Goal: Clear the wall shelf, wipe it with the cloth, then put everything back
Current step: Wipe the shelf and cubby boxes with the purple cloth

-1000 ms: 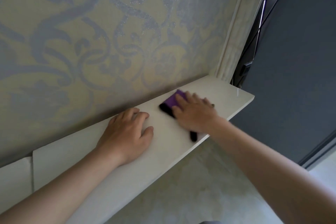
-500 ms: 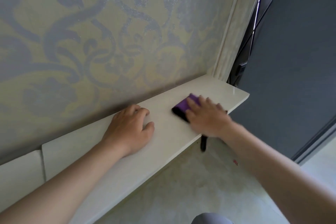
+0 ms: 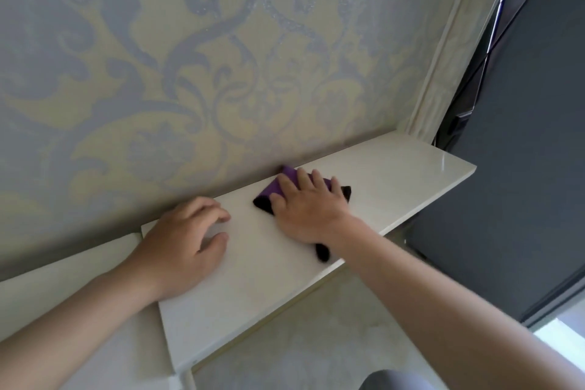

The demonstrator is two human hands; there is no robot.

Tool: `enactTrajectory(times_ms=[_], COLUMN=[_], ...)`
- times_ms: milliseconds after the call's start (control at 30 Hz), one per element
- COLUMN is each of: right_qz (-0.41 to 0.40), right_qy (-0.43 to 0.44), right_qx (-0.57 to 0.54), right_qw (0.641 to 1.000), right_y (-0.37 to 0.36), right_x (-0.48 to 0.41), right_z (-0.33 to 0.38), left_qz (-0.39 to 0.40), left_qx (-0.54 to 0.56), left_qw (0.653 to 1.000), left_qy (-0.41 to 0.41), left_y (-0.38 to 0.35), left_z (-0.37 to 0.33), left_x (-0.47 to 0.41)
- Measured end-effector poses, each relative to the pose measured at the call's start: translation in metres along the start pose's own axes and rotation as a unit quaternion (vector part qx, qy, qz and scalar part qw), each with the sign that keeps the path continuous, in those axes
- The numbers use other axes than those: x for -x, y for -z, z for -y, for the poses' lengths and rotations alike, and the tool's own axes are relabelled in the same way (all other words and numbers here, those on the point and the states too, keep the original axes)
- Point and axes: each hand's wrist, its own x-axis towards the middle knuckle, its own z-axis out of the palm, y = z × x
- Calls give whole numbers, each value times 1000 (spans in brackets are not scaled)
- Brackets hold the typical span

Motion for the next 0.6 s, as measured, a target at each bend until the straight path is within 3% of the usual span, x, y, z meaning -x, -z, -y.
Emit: enactTrajectory(times_ms=[200, 267, 433, 500, 600], right_qz=[-19, -21, 7, 6, -10], right_qy=[-157, -128, 54, 44, -72], right_qx=[15, 24, 3, 6, 21], right_qw=[987, 991, 998, 999, 997], right_y=[18, 11, -7, -1, 13], right_x=[-36, -30, 2, -8, -24], right_z=[-77, -46, 32, 9, -48], left_qz=[-13, -15, -18, -11, -11], left_qx=[-4, -3, 3, 11, 13], left_qw=[1000, 1000, 1000, 1000, 1000], left_qy=[-2, 2, -7, 2, 5], left_y=[-2, -3, 0, 0, -2], left_z=[-3, -4, -2, -1, -2], left_x=[-4, -5, -2, 0, -1])
